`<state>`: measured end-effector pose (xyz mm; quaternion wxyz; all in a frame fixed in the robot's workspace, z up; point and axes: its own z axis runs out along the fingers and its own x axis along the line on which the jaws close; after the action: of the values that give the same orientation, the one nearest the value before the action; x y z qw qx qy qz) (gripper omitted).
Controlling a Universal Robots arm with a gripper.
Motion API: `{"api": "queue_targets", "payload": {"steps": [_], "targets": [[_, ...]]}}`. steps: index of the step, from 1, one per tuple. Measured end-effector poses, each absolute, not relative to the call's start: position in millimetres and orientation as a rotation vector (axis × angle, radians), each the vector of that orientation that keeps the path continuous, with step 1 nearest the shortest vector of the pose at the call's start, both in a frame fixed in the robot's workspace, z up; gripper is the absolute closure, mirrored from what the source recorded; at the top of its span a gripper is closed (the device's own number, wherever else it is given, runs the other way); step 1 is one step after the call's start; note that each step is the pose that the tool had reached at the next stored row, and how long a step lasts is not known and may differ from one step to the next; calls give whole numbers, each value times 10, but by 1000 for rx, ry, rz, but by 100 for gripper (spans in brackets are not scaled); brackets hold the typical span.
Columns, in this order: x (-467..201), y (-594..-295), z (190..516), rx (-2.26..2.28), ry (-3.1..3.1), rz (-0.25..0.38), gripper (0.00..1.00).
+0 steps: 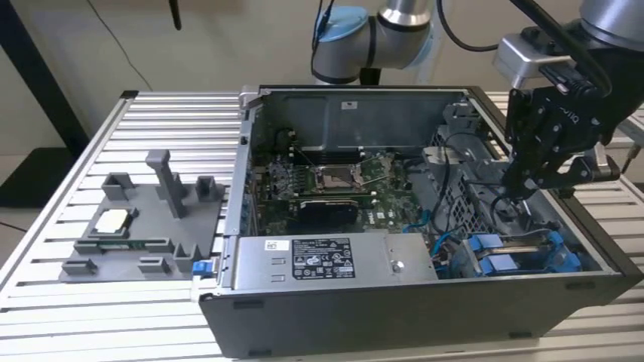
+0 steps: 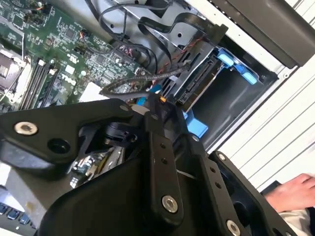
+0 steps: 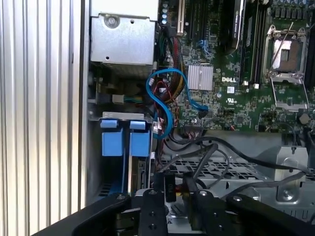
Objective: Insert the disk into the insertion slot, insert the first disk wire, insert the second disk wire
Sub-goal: 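Insert the first disk wire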
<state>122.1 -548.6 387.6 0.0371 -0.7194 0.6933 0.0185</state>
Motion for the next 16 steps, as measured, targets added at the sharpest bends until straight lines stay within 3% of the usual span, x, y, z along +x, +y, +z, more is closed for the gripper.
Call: {"api": "queue_targets", "payload": {"steps": [1, 5, 7, 16], "targets": [[1221, -5486, 3876, -2207, 2127, 59, 75], [1220, -5486, 3874, -2207, 2127, 59, 75], [1220, -5486, 3875, -2207, 2127, 60, 81], [1220, -5487, 3875, -2207, 2127, 60, 81]]}}
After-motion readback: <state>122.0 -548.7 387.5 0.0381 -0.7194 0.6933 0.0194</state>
